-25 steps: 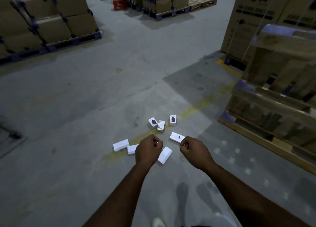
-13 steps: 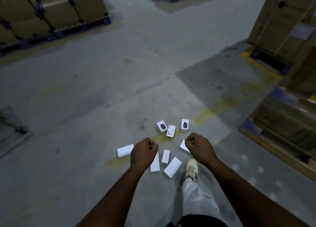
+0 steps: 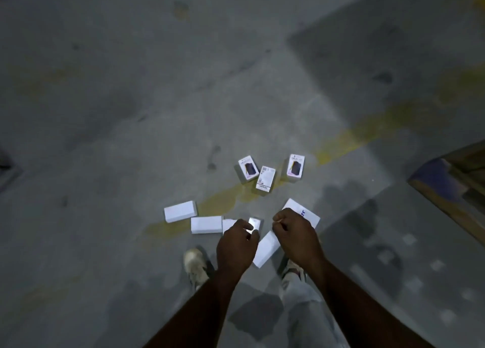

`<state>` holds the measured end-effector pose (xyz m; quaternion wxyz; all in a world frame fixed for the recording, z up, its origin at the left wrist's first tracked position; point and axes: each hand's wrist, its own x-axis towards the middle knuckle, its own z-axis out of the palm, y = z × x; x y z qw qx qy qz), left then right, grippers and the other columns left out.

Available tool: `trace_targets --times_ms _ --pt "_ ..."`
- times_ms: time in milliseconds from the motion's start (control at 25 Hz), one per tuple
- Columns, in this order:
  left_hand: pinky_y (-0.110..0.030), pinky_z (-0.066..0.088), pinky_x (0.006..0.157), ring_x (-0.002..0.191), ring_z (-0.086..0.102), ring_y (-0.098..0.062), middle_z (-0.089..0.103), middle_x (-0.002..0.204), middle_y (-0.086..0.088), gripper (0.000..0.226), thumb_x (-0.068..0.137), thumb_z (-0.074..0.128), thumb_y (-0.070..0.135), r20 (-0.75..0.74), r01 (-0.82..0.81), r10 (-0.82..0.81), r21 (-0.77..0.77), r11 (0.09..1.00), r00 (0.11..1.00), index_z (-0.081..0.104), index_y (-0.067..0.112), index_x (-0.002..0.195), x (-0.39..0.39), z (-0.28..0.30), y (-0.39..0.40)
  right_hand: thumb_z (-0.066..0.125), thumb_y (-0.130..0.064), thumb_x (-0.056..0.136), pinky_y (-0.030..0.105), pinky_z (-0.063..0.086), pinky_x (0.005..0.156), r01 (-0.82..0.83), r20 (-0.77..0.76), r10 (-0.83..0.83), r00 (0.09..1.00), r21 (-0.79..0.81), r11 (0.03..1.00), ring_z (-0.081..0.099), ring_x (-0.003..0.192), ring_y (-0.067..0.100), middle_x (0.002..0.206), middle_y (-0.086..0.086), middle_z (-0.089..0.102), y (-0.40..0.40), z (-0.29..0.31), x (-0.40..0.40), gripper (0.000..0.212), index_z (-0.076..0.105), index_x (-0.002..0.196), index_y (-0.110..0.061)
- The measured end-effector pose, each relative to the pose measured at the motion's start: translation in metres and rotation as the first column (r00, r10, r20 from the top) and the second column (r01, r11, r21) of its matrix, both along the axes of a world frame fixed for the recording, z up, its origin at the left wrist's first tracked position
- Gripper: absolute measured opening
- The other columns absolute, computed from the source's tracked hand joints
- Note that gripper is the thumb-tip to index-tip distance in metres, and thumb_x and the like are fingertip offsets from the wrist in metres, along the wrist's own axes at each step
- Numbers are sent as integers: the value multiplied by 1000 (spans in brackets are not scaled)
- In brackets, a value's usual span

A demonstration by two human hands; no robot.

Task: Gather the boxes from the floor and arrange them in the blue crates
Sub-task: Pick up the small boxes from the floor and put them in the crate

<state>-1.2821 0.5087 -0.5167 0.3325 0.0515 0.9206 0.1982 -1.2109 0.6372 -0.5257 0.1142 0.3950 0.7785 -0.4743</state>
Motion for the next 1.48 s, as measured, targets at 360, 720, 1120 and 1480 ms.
trace_targets --times_ms 360,720,1120,1480 --pt "-30 48 90 112 65 -25 68 123 -5 47 92 63 44 153 -6 31 -160 987 988 53 16 128 -30 -309 -6 59 -14 91 30 42 75 199 89 -193 977 -70 977 59 83 18 85 -1 62 -15 -283 -49 4 61 88 -16" --pt "-41 46 101 130 48 -28 49 139 -7 96 70 81 58 200 97 -54 -211 973 978 37 13 143 -46 -467 -12 65 -30 90 31 48 74 246 147 -239 960 -27 969 64 89 17 101 2 65 -12 -436 -107 36 53 121 -18" --pt "-34 58 83 99 65 -21 60 110 2 71 68 85 41 67 -407 407 -3 913 911 41 19 121 -116 -481 5 76 -49 77 42 44 100 276 173 -324 930 254 927 38 133 32 144 17 37 11 -487 -193 103 19 152 -7" --pt "-13 51 59 80 63 -1 62 105 10 50 78 76 45 206 -442 408 160 883 889 53 22 117 -160 -459 11 82 -34 73 49 46 105 550 217 -550 807 66 833 44 131 33 144 15 40 17 -466 -171 106 14 152 -13"
